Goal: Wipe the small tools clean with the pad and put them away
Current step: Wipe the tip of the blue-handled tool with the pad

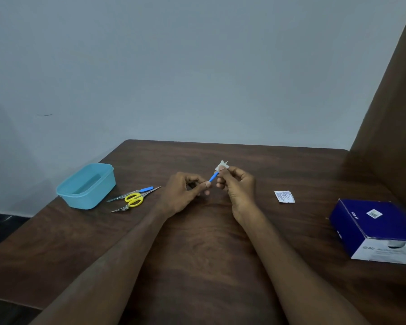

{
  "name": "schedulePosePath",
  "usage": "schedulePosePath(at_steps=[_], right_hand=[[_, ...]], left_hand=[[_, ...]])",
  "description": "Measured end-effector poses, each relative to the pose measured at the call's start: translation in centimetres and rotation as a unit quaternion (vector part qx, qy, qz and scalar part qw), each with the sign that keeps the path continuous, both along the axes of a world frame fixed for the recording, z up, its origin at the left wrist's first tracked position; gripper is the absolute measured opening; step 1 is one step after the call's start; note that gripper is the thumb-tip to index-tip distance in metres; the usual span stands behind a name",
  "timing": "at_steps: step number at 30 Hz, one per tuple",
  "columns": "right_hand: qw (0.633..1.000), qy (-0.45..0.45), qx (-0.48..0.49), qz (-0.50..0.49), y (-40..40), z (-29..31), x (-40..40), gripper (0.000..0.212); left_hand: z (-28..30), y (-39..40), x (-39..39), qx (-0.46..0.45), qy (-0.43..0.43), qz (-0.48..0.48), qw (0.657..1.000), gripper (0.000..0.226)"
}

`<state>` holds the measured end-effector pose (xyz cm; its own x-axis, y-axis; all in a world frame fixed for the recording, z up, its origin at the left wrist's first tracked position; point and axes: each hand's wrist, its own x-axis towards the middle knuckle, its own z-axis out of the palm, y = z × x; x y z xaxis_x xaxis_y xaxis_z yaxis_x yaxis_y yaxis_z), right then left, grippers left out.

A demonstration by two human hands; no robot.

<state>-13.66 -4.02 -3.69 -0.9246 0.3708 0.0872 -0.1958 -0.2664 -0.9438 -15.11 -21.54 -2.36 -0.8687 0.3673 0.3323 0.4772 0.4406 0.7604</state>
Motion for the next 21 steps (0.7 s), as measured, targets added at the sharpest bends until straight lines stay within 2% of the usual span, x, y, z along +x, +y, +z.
schedulePosePath(at_steps=[4, 10, 15, 21], right_hand=[[1.0, 0.001, 0.005, -0.006, 0.05, 0.19, 0.21, 0.014], [1.0, 0.009, -0.018, -0.009, -0.02, 0.34, 0.12, 0.02], [1.0, 0.006, -0.007, -0.002, 0.05, 0.58, 0.35, 0.015], [1.0, 0.01, -0.028, -0.006, 0.19, 0.64, 0.19, 0.024]], left_hand=[[0.03, 0.08, 0.03, 0.002, -0.002, -0.002, 1.0, 0.023], [-0.05, -0.03, -0.01, -0.006, 0.011, -0.003, 1.0, 0.019], [-0.03, -0.08, -0.07, -0.003, 0.01, -0.005, 1.0, 0.018], [0.03, -0.04, -0.05, -0.009, 0.014, -0.01, 1.0, 0.019]])
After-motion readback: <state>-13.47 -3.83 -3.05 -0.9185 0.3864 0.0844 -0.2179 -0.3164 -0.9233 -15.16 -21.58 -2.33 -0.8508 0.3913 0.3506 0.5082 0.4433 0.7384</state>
